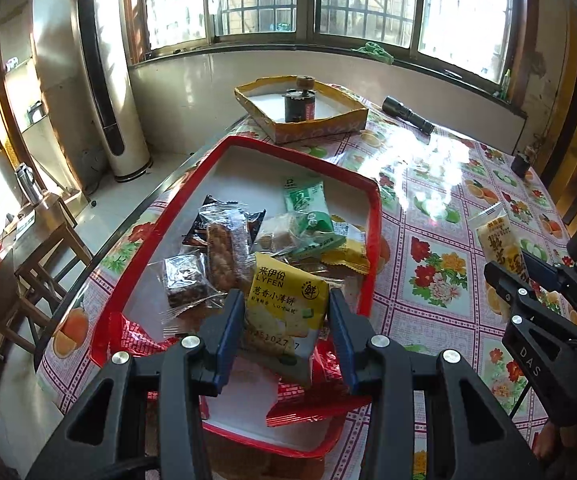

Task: Organize snacks
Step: 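Carry the LYFEN pack and long pastry over the tray with both grippers, then open both grippers to drop the two packs into the tray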

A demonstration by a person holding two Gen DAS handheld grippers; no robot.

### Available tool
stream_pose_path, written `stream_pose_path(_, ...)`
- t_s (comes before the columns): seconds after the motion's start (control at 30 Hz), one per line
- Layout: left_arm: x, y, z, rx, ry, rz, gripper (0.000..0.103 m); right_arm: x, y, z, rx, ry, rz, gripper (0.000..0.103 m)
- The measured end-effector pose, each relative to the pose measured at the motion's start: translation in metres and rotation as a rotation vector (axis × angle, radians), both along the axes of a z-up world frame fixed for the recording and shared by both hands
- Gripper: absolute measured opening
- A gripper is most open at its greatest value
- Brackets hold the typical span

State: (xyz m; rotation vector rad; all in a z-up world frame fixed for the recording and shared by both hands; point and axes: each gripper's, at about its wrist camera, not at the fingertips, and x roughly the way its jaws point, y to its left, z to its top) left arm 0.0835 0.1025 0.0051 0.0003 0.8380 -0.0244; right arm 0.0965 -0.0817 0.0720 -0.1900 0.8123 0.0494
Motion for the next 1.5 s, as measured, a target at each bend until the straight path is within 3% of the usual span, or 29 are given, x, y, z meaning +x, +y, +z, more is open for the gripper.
stream_pose_path(0.33,0.006,0.031,-0.003,-0.006,0.003,0.059,0.042,0.011,0.031,0.001,-0.001,0.000,0.061,0.035)
stream_pose_path(0.6,0.011,0.054,-0.009,0.003,0.019,0.112,0.042,0.038,0.067,0.004,0.166,0.041,0.183,0.035)
stream_pose_path(0.93,0.018,0.064,-0.018,0.008,0.038,0.129,0.042,0.058,0.124,-0.010,0.123,0.058,0.264,0.035)
stream_pose_path(1.5,0.026,0.066,-0.024,0.025,0.041,0.145,0.041,0.078,0.137,-0.030,0.097,0.089,0.283,0.035)
